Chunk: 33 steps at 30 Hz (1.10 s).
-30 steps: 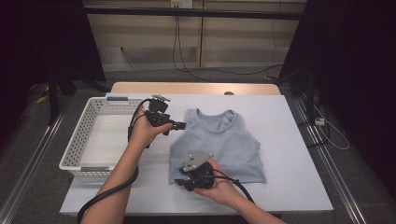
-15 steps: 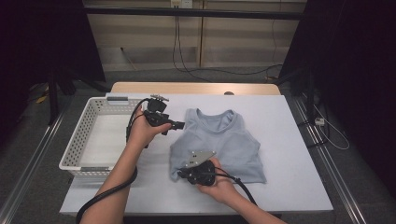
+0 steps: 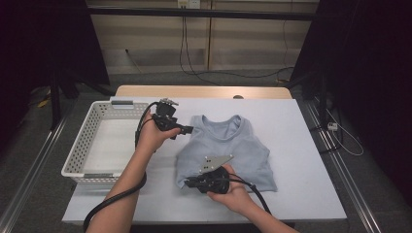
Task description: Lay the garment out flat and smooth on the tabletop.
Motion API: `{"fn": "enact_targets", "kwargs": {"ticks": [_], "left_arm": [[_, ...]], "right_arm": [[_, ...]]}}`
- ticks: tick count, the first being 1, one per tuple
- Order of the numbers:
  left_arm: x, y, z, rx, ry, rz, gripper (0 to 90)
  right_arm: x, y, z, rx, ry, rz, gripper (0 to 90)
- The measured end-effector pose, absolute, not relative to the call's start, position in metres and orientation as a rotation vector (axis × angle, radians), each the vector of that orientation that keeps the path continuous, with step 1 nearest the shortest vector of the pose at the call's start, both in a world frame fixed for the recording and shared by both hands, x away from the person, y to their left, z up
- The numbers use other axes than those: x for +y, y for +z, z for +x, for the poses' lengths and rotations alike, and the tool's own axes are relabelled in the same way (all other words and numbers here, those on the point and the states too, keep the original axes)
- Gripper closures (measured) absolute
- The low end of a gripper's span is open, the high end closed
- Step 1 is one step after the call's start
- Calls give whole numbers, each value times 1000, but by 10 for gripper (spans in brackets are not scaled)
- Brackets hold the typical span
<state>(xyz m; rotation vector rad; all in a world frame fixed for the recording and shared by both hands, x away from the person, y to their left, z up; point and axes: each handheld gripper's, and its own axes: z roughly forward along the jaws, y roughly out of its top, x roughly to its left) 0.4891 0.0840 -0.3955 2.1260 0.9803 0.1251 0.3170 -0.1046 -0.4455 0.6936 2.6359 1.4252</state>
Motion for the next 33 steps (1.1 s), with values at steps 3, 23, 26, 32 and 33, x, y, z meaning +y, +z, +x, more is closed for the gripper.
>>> {"fn": "enact_targets", "kwargs": {"ticks": [3, 23, 26, 32, 33], "left_arm": [[80, -399, 492, 969, 145, 2136, 172], [59, -423, 515, 954, 231, 2162, 251], [57, -426, 517, 953, 246, 2163, 293], [55, -433, 521, 966, 243, 2156, 345], [54, -434, 522, 970, 246, 2153, 348]], "right_arm": [[-105, -445, 315, 2634, 1440, 692, 865], [-111, -436, 301, 2634, 1486, 671, 864], [-112, -436, 299, 2631, 1492, 677, 864], [-113, -436, 298, 2630, 1494, 679, 864], [-113, -436, 297, 2629, 1494, 680, 864]]}}
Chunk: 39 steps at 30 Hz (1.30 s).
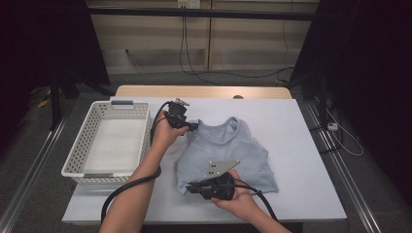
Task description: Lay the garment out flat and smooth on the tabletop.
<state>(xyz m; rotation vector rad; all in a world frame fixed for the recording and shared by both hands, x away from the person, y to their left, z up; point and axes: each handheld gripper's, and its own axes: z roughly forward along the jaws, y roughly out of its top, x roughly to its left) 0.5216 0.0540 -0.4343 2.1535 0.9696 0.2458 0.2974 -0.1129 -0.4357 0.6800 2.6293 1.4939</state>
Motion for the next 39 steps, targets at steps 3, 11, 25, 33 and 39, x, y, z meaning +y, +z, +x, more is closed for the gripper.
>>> {"fn": "enact_targets", "kwargs": {"ticks": [3, 11, 25, 33, 39], "left_arm": [[53, -438, 524, 979, 244, 2151, 355], [51, -445, 529, 996, 252, 2162, 404], [45, -455, 532, 1005, 291, 2212, 502], [34, -449, 531, 1038, 247, 2262, 732], [34, -447, 530, 1078, 219, 2249, 842]], "right_arm": [[-113, -435, 297, 2625, 1497, 680, 863], [-113, -436, 296, 2628, 1489, 677, 863], [-114, -436, 295, 2629, 1476, 656, 863], [-113, -436, 293, 2632, 1461, 655, 863], [-113, -435, 293, 2627, 1457, 656, 863]]}}
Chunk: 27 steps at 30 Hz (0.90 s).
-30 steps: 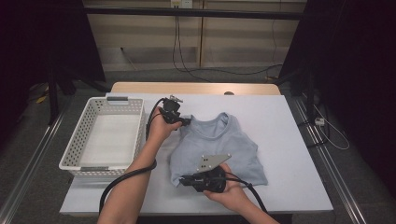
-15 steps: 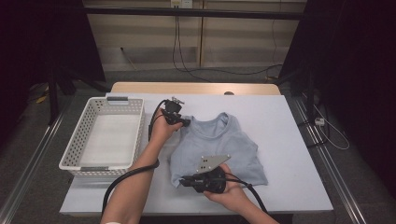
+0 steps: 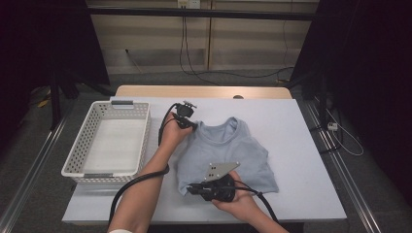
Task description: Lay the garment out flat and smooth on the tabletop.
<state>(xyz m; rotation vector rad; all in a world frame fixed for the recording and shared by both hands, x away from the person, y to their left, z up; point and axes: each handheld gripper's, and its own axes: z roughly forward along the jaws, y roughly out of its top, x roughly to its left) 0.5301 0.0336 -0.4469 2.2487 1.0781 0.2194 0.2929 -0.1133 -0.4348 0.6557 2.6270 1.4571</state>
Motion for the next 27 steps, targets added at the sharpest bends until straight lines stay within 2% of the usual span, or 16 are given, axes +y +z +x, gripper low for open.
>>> {"fn": "enact_targets", "kwargs": {"ticks": [11, 27], "left_arm": [[54, -428, 535, 1138, 152, 2193, 860], [57, -397, 543, 1134, 126, 2154, 868]], "right_arm": [[-115, -431, 292, 2618, 1458, 650, 863], [-117, -425, 289, 2565, 1471, 696, 863]]}}
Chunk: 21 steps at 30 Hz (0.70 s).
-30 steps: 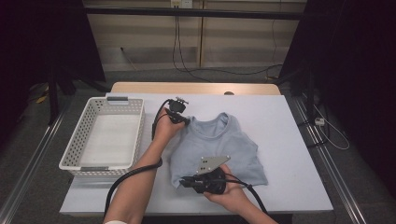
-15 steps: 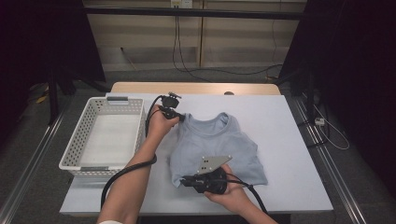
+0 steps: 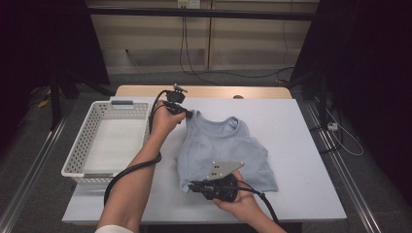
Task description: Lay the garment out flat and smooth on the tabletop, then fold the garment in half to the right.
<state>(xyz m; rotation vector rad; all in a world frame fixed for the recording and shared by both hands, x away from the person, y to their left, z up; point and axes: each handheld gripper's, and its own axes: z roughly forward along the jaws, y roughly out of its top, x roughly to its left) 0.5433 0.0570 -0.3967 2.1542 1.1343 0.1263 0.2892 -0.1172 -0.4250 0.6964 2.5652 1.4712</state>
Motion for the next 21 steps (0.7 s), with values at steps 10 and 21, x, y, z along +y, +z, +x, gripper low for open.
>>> {"fn": "enact_targets", "kwargs": {"ticks": [10, 21], "left_arm": [[65, -392, 548, 1139, 94, 2147, 869], [78, -391, 552, 1149, 78, 2147, 869]], "right_arm": [[-112, -424, 291, 2560, 1462, 702, 863], [-102, -423, 294, 2570, 1445, 694, 863]]}}
